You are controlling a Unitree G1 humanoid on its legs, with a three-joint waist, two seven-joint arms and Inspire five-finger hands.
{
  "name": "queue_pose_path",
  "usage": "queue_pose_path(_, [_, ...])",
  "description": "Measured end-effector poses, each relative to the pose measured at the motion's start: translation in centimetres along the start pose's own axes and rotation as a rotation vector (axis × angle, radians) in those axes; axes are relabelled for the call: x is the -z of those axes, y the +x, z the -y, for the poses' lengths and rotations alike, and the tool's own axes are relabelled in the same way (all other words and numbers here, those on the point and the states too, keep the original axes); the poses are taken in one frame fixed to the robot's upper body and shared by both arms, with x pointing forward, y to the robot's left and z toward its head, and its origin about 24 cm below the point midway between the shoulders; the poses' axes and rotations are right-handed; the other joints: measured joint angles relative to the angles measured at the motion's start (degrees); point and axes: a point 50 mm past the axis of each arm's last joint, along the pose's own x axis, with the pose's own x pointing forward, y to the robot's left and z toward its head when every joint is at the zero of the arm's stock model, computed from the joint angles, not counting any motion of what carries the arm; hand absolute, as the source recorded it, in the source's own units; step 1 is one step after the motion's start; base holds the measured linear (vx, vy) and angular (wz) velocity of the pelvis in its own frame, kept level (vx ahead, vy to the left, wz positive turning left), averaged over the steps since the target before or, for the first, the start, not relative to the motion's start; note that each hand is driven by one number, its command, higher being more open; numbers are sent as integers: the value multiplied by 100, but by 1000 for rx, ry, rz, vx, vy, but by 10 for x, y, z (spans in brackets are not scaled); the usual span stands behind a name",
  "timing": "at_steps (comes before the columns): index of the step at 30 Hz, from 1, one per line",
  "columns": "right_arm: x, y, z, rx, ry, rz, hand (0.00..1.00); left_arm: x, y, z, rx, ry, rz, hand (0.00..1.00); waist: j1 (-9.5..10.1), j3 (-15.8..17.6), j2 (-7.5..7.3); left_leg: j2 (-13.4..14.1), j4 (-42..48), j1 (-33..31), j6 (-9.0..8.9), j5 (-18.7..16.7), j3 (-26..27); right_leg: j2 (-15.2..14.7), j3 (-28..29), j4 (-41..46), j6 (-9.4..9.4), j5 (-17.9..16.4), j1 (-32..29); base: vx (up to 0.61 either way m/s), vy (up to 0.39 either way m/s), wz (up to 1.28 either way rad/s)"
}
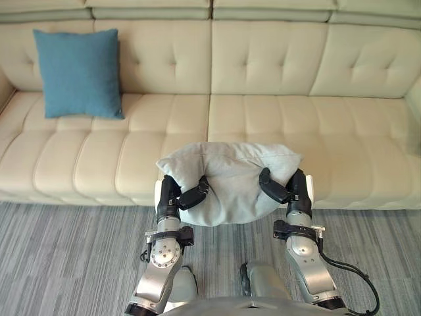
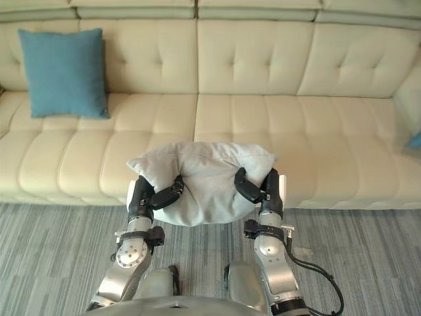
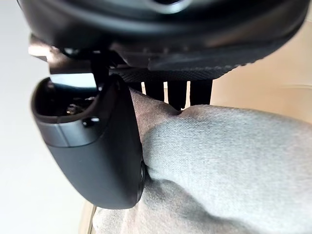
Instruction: Pick up cushions and gather them together orderly.
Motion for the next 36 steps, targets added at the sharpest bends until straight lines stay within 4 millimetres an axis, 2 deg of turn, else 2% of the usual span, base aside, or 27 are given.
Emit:
queue_pose_path(1, [4,0,0,-3,-8,-13,0,1,-1,0,-1,1,-3,0,-25,-6,12,13,-72,85,25,-10,-4,-28,-159,29,-219,-117,-36,110,5,-20])
queue_pose_path(2, [6,0,-3,-21,-11,-23,0,0,0,-3,-15,-2,0,0,-38,-47,-10,12,-180,112,62,-27,-7,-20,-345,-546,-370,-458,-124,122,-13,-12])
queue_pose_path(4, [5,1,-6,-40,-12,-21,0,-1,1,-6,-25,1,6,0,-57,-67,-44,9,-288,138,48,-34,-26,51,-371,-1293,-365,-469,-232,177,-72,-2])
queue_pose_path(5, [6,1,-6,-47,-13,-22,0,-1,1,-7,-28,2,5,0,-79,-72,-53,6,-384,222,14,-41,-54,119,-346,-1920,-322,-314,-248,251,-123,17])
queue_pose_path(6, [6,1,-5,-48,-17,-21,0,-1,1,-7,-26,3,3,0,-97,-103,-91,-61,-440,355,-193,-58,-63,148,-355,-2828,-420,232,-164,339,-131,27])
queue_pose_path(7, [6,2,-4,-48,-26,-18,0,1,1,-4,-22,-1,-4,0,-141,-98,-9,-58,-377,450,-317,-157,-117,165,-364,-2833,-707,733,-95,554,-180,11])
queue_pose_path(8, [6,5,0,-52,-49,-14,0,3,1,-1,-20,-16,-20,0,-120,-179,245,110,-388,474,-361,-178,-270,297,-476,-2767,-768,691,-101,431,-127,0])
queue_pose_path(9, [4,7,2,-54,-58,-6,0,3,1,0,-16,-20,-20,0,-125,-243,356,177,-437,479,-418,-141,-402,361,-542,-2727,-842,620,-122,429,-138,4])
queue_pose_path(10, [3,10,6,-50,-70,2,0,1,2,3,1,-27,-14,0,-160,-316,472,267,-337,453,-536,38,-681,445,-710,-2739,-931,473,-12,314,-155,19])
queue_pose_path(12, [3,11,9,-38,-70,-1,0,1,4,5,21,-28,-11,0,-190,-320,483,353,353,209,-559,219,-858,483,-860,-2956,-973,363,327,360,-215,42])
queue_pose_path(14, [5,10,15,-17,-72,-5,0,5,5,11,46,-39,-31,0,-177,-323,479,621,2286,-572,-367,882,-795,566,-1034,-3541,-1027,341,1109,295,-220,46])
queue_pose_path(16, [3,10,20,-1,-69,1,0,7,4,15,63,-45,-40,0,-108,-332,493,735,2948,-929,-289,769,-632,605,-1045,-3794,-1071,331,1417,169,-112,11])
queue_pose_path(17, [1,10,22,9,-67,11,0,8,3,17,78,-46,-45,0,-89,-334,488,723,3001,-1190,-132,534,-489,608,-1069,-3974,-1088,322,1630,139,-35,8])
queue_pose_path(19, [-1,11,23,14,-67,19,0,8,3,17,87,-46,-46,0,-57,-338,489,642,2467,-1305,-72,374,-437,607,-1060,-4050,-1089,324,1732,164,13,-3])
queue_pose_path(20, [-1,11,25,19,-67,15,0,9,3,18,94,-45,-48,0,-23,-337,487,453,1586,-1312,-32,327,-514,589,-998,-4107,-1086,325,1812,126,72,-15])
queue_pose_path(22, [1,11,27,26,-70,7,0,9,3,20,102,-44,-49,0,17,-341,494,188,609,-1191,-48,425,-755,553,-912,-4109,-1069,327,1828,156,167,-23])
queue_pose_path(23, [1,11,27,28,-71,3,0,9,2,20,104,-44,-50,0,26,-350,510,132,296,-1124,-47,610,-818,556,-882,-4104,-1035,324,1830,158,240,-34])
queue_pose_path(24, [3,11,29,29,-75,-6,0,10,1,22,110,-43,-55,0,38,-402,618,105,-195,-959,-94,1223,-885,651,-781,-4117,-890,298,1866,131,226,-34])
queue_pose_path(25, [9,10,27,30,-67,-33,0,13,2,19,113,-20,-64,0,42,-399,542,92,-354,-738,-269,1123,-823,606,-666,-4141,-795,256,1994,123,219,-34])
queue_pose_path(26, [11,8,25,29,-61,-46,0,15,2,17,112,-11,-70,0,42,-416,494,49,-455,-631,-248,1137,-764,560,-615,-4146,-777,260,2026,130,219,-36])
queue_pose_path(27, [17,2,21,21,-49,-73,0,20,0,10,109,18,-88,0,29,-482,376,-151,-851,-238,-132,1218,-548,348,-455,-4235,-642,225,2200,93,161,-31])
queue_pose_path(31, [17,2,21,11,-61,-70,0,20,0,9,118,28,-86,0,16,-574,403,-358,-1261,-14,-7,1366,-342,184,-280,-4461,-454,333,2255,73,120,-22])
queue_pose_path(36, [13,5,20,8,-80,-57,0,18,3,7,127,50,-71,0,40,-611,384,-420,-1516,262,15,1406,-154,136,-116,-4654,-418,401,2408,55,49,-18])
